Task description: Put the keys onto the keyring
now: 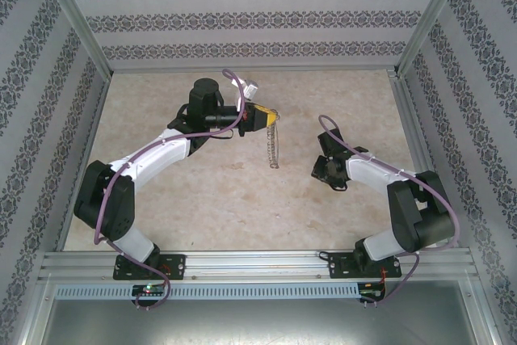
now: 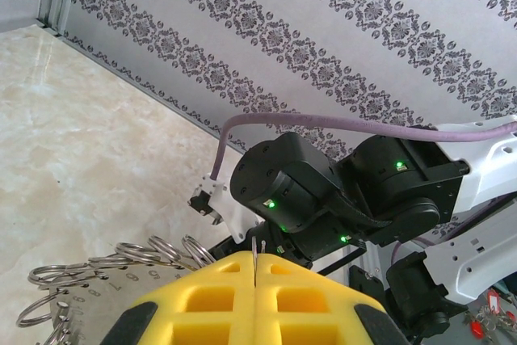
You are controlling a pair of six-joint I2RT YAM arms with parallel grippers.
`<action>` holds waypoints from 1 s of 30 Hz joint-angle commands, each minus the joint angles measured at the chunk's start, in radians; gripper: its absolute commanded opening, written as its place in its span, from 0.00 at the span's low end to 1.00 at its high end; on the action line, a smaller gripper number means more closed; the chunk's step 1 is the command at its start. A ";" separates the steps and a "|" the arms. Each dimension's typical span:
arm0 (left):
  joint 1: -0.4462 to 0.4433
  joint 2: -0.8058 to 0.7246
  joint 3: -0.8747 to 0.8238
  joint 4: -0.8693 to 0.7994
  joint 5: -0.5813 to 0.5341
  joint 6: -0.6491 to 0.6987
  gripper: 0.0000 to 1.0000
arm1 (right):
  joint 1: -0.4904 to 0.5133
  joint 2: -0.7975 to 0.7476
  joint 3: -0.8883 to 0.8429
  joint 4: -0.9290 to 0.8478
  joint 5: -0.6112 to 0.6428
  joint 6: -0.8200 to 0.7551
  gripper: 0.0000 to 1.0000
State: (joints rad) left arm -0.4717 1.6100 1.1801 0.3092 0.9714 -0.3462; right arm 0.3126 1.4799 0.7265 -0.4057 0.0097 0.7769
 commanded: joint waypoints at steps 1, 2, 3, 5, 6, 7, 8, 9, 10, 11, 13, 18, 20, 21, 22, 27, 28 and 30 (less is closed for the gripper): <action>-0.010 0.001 0.016 0.085 0.027 -0.014 0.00 | 0.021 -0.017 0.018 0.051 -0.024 -0.049 0.36; -0.010 0.001 0.015 0.087 0.027 -0.015 0.00 | 0.029 -0.027 0.015 0.075 -0.038 -0.059 0.35; -0.011 0.001 0.015 0.088 0.027 -0.015 0.00 | 0.036 -0.039 0.014 0.086 -0.040 -0.066 0.35; -0.011 -0.001 0.014 0.089 0.026 -0.015 0.00 | 0.045 -0.061 0.017 0.083 -0.026 -0.072 0.35; -0.011 0.000 0.013 0.089 0.027 -0.017 0.00 | 0.045 -0.067 0.017 0.073 -0.018 -0.074 0.35; -0.010 -0.001 0.012 0.091 0.026 -0.017 0.00 | 0.045 -0.072 0.019 0.065 -0.010 -0.076 0.35; -0.011 0.000 0.011 0.094 0.025 -0.019 0.00 | 0.045 -0.072 0.023 0.046 0.005 -0.072 0.35; -0.011 0.001 0.010 0.098 0.026 -0.021 0.00 | 0.045 -0.073 0.025 0.034 0.012 -0.070 0.35; -0.010 0.002 0.009 0.100 0.026 -0.022 0.00 | 0.046 -0.072 0.024 0.028 0.016 -0.070 0.35; -0.011 0.003 0.009 0.102 0.026 -0.023 0.00 | 0.045 -0.073 0.024 0.021 0.023 -0.067 0.35; -0.010 0.005 0.009 0.105 0.026 -0.026 0.00 | 0.045 -0.065 0.029 0.005 0.035 -0.069 0.36; -0.010 0.005 0.010 0.106 0.027 -0.029 0.00 | 0.049 -0.041 0.047 -0.015 0.041 -0.108 0.35; -0.011 0.006 0.011 0.105 0.027 -0.029 0.00 | 0.056 -0.031 0.055 -0.018 0.031 -0.138 0.37; -0.010 0.007 0.012 0.102 0.027 -0.029 0.00 | 0.060 -0.021 0.065 -0.030 0.030 -0.154 0.37; -0.010 0.009 0.014 0.101 0.027 -0.028 0.00 | 0.067 -0.011 0.075 -0.040 0.032 -0.174 0.38; -0.010 0.005 0.013 0.107 0.027 -0.032 0.00 | 0.108 0.026 0.118 -0.113 0.090 -0.241 0.38; -0.011 0.005 0.015 0.105 0.027 -0.031 0.00 | 0.113 0.029 0.122 -0.125 0.098 -0.248 0.37; -0.011 0.004 0.015 0.101 0.027 -0.031 0.00 | 0.120 0.036 0.129 -0.145 0.115 -0.263 0.36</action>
State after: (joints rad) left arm -0.4717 1.6115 1.1801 0.3447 0.9714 -0.3679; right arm 0.4194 1.5017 0.8276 -0.4759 0.0616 0.5716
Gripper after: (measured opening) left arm 0.053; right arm 0.368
